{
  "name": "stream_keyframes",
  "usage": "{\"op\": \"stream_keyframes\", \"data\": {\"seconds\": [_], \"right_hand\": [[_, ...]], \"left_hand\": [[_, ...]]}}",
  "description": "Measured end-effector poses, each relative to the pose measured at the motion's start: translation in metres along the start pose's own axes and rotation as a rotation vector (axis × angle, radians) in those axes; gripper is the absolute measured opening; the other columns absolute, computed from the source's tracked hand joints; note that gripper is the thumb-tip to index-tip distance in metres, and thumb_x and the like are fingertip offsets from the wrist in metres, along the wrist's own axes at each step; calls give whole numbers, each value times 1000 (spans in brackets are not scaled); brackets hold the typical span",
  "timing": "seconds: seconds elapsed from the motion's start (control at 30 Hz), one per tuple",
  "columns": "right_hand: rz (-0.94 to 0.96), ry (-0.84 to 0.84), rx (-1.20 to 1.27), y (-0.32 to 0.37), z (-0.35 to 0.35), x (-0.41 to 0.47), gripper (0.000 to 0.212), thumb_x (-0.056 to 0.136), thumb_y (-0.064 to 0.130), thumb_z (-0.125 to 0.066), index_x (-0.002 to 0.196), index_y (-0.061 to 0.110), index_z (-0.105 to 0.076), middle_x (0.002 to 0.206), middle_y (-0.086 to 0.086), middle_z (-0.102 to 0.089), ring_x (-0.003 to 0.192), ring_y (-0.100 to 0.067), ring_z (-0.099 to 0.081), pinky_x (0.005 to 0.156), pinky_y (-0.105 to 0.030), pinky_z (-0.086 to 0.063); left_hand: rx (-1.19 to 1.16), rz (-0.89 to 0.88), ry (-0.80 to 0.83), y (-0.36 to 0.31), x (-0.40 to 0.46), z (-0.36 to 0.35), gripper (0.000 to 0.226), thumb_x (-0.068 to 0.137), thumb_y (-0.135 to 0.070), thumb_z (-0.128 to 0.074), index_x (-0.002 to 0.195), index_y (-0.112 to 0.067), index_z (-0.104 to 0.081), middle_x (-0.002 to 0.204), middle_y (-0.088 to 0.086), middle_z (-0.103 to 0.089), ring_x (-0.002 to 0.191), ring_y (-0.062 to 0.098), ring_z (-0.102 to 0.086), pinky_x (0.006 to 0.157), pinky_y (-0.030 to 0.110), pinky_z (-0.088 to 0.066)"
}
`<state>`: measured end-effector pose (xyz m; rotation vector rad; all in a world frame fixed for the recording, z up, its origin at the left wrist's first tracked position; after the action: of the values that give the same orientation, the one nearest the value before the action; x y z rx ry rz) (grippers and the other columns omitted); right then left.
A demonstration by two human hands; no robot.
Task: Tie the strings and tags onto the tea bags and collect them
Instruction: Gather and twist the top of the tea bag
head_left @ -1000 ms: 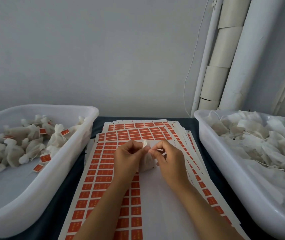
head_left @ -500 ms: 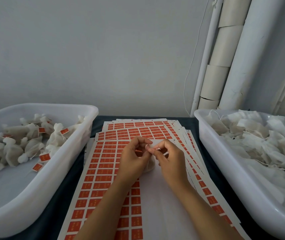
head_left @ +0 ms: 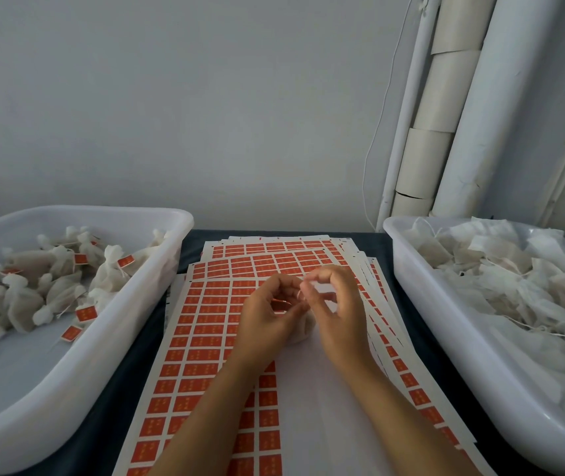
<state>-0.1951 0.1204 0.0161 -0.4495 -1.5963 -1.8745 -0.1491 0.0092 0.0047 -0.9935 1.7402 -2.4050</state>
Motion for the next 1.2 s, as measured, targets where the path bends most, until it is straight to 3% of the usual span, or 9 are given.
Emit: {"op": "stream_keyframes", "data": {"seconds": [0.07, 0.13, 0.37, 0.6, 0.7, 0.8, 0.97, 1.2], "right_hand": [[-143, 68, 125, -12, -8, -1, 24, 87, 45, -54, 107, 32, -52, 110, 20, -55, 102, 2, -54, 74, -3, -44], [-224, 163, 177, -21, -19, -4, 16, 90, 39, -52, 106, 36, -51, 108, 22, -56, 101, 0, -55, 70, -3, -45], [-156, 117, 99, -20, -14, -4, 10, 87, 22, -62, 86, 30, -55, 89, 23, -58, 87, 8, -57, 68, -1, -44], [-26, 139, 4, -6, -13, -3, 20, 87, 17, -63, 82, 33, -52, 90, 18, -56, 91, 5, -54, 72, -2, -43], [-92, 143, 94, -11, -12, -3, 6, 92, 23, -54, 88, 27, -57, 96, 15, -60, 93, 4, -57, 74, -4, -45], [-159, 137, 144, -19, -10, -2, 12, 94, 23, -51, 90, 18, -61, 94, 10, -63, 90, -2, -60, 74, -8, -48], [-248, 142, 167, -27, -10, 0, 12, 89, 15, -60, 95, 24, -62, 95, 11, -65, 87, -9, -64, 70, -16, -54], [-253, 205, 201, -27, -12, -1, 15, 83, 11, -66, 93, 23, -67, 91, 13, -68, 83, -2, -66, 65, -15, -53]], "left_hand": [[-22, 10, 7, 0, 0, -1, 22, 84, -5, -66, 95, -23, -60, 88, -2, -65, 80, 13, -63, 72, 23, -55], [-39, 3, -2, 0, -1, 0, 26, 84, -3, -65, 100, -23, -57, 90, -2, -65, 82, 11, -63, 72, 22, -55], [-66, 85, -105, 11, 0, 9, 37, 82, -3, -68, 110, -20, -51, 86, -2, -64, 78, 2, -63, 64, 11, -50], [34, 31, -83, 7, -1, 8, 27, 86, -1, -62, 98, -24, -56, 89, -8, -63, 81, 4, -62, 65, 13, -52], [52, 36, -78, 9, -1, 8, 26, 87, -2, -61, 98, -25, -57, 91, -9, -63, 82, 4, -62, 66, 15, -54], [55, 42, -74, 9, -1, 7, 32, 86, 0, -61, 94, -31, -55, 91, -10, -62, 83, 2, -60, 67, 13, -52], [8, 69, -106, 9, -2, 9, 31, 86, -3, -63, 94, -30, -52, 90, -11, -60, 82, 0, -60, 65, 8, -49], [-2, 116, -159, 15, -1, 17, 27, 83, -3, -66, 100, -23, -56, 91, -13, -61, 81, 1, -61, 65, 8, -50]]}}
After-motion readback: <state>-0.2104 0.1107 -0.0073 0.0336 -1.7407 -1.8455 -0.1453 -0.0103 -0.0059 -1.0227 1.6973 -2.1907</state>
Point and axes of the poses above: each hand's wrist, its own x-axis towards the middle knuckle, its own z-axis out of the back of the hand, y = z × x, the point moved 9 cm from there along x, towards the middle knuckle
